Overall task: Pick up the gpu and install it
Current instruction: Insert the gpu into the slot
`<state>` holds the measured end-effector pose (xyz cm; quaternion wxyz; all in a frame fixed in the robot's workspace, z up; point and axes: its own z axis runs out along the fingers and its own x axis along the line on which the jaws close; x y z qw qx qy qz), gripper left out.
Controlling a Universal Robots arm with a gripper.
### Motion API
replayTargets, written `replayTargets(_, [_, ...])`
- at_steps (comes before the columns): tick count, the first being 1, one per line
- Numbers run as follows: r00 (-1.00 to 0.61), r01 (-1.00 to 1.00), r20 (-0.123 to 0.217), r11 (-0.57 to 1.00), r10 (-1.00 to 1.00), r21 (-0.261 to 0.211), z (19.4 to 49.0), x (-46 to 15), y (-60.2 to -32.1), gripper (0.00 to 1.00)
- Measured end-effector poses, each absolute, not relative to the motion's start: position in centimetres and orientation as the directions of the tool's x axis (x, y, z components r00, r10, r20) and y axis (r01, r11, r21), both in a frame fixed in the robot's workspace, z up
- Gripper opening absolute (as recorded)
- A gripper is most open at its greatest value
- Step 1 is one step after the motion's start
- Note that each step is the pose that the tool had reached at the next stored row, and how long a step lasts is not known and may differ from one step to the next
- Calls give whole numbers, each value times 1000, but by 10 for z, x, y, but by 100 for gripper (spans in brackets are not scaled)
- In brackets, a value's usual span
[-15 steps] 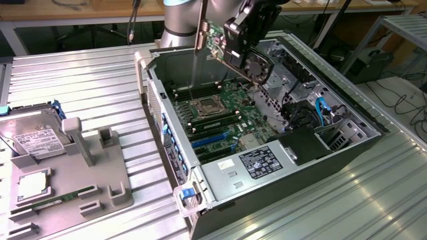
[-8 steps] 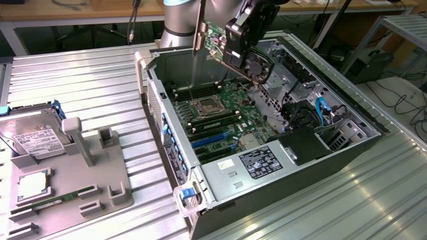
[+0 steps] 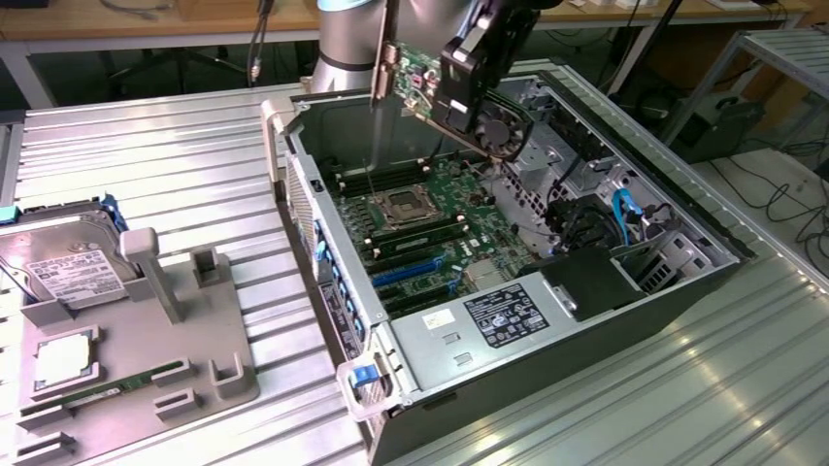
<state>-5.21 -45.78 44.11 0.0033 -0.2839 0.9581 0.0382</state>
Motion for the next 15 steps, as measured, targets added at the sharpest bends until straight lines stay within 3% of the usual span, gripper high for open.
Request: replayTargets(15, [-776, -631, -33, 772, -630, 79, 441, -52, -458, 28])
